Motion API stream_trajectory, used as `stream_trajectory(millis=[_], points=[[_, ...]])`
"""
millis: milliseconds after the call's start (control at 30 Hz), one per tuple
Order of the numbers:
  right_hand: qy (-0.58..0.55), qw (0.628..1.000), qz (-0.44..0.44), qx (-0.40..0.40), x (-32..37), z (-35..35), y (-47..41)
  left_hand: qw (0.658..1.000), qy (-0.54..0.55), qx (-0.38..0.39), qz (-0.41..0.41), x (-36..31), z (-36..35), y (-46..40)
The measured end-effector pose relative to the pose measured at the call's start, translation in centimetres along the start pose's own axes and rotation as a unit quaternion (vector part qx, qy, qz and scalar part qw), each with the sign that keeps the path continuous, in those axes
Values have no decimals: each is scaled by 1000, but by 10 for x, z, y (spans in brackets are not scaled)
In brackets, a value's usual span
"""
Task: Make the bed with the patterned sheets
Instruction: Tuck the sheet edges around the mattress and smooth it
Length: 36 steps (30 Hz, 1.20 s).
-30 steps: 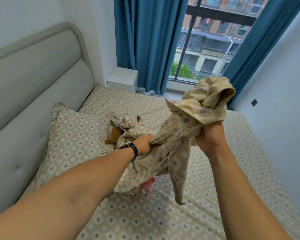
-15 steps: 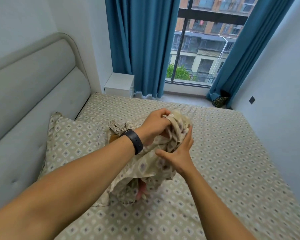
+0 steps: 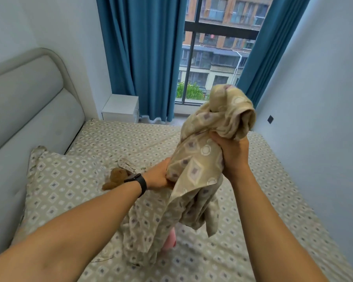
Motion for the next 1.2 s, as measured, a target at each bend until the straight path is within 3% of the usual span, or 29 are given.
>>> stream_trajectory(millis=[67, 100, 167, 233, 300, 367, 467, 567, 733, 833, 900, 967, 1067, 1133, 1200], points=[[42, 998, 33, -28, 17, 19, -14, 993, 2, -102, 51, 9, 3, -15], [121, 990, 64, -45, 27, 37, -21, 988, 18, -134, 75, 4, 8, -21], [334, 934, 122, -29, 35, 59, -29, 972, 71, -195, 111, -5, 32, -20], [512, 853, 98, 26, 21, 75, -25, 955, 124, -240, 123, -30, 57, -16], [558, 826, 31, 76, -9, 83, -9, 946, 198, -232, 112, -58, 72, -18], [486, 866, -51, 105, -36, 79, 14, 926, 315, -174, 115, -80, 70, -18], [283, 936, -130, 166, -51, 47, 49, 901, 408, -118, 88, -106, 58, -10], [229, 934, -165, 219, -62, 17, 72, 908, 410, -68, 56, -126, 35, 0], [217, 970, -110, 7, -65, 17, 64, 935, 348, 59, -27, -152, 14, 23], [274, 960, -57, -8, -57, 24, 42, 925, 358, 55, -111, -145, 38, 36], [235, 970, -55, -28, -52, 33, 25, 941, 309, -63, -121, -118, 55, 37], [165, 984, -51, -48, -44, 39, 13, 970, 197, -131, -53, -82, 59, 28], [89, 991, -69, -75, -27, 39, 3, 1000, -6, 19, 17, -38, 20, 7], [-15, 994, -79, -80, -19, 36, 0, 993, -110, -4, 30, -21, 6, -8], [-105, 985, -101, -93, -17, 33, -2, 993, -90, -52, 49, -19, 4, -18]])
Point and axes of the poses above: each hand's wrist, its own y-axis away from the middle knuckle, its own z-axis out of the back of the hand, x = y × z, the point moved 5 cm from there along -y, towards the middle knuckle, and after that the axes turned 15 degrees about z, right-handed, at the moved point
